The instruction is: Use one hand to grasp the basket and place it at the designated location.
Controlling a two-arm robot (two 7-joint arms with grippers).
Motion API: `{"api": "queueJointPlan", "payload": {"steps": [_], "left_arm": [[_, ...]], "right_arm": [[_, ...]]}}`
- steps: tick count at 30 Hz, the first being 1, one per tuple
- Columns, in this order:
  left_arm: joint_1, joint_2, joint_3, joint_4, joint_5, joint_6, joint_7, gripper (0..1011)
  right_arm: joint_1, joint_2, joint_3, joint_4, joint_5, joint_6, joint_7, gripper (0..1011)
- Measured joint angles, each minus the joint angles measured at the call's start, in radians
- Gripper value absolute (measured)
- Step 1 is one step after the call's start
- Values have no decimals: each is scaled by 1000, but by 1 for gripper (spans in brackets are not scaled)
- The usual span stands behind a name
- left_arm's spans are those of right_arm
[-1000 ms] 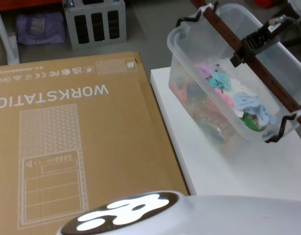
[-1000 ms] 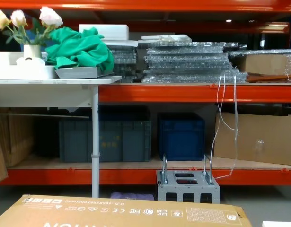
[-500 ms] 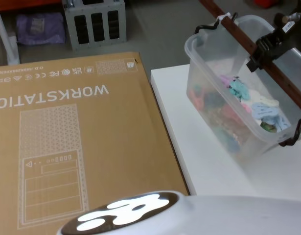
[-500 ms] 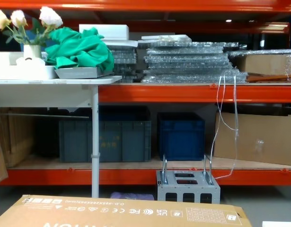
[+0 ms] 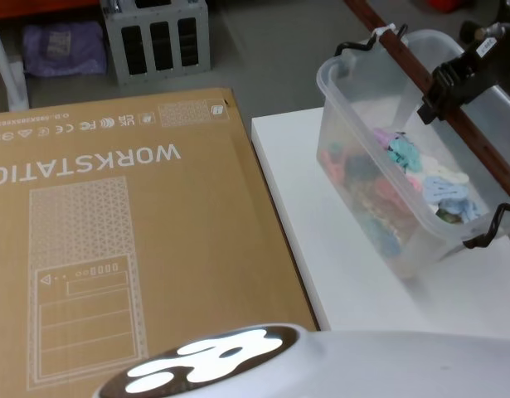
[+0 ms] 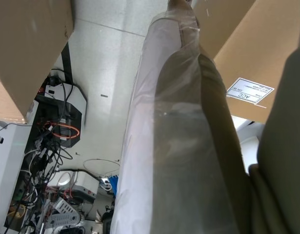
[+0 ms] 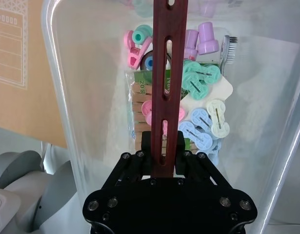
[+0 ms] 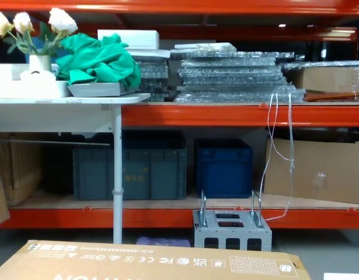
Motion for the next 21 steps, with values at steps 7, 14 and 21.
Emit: {"api": "queueJointPlan", "payload": {"steps": [7, 14, 21], "left_arm": [[0, 0, 0, 0, 0, 0, 0, 0], [0, 0, 0, 0, 0, 0, 0, 0], [0, 0, 0, 0, 0, 0, 0, 0]], "right_arm": [[-28, -7, 5, 27, 6, -1, -12, 239], [-48, -15, 9, 52, 7, -6, -17, 240], [-81, -32, 10, 95, 19, -21, -26, 239]]}}
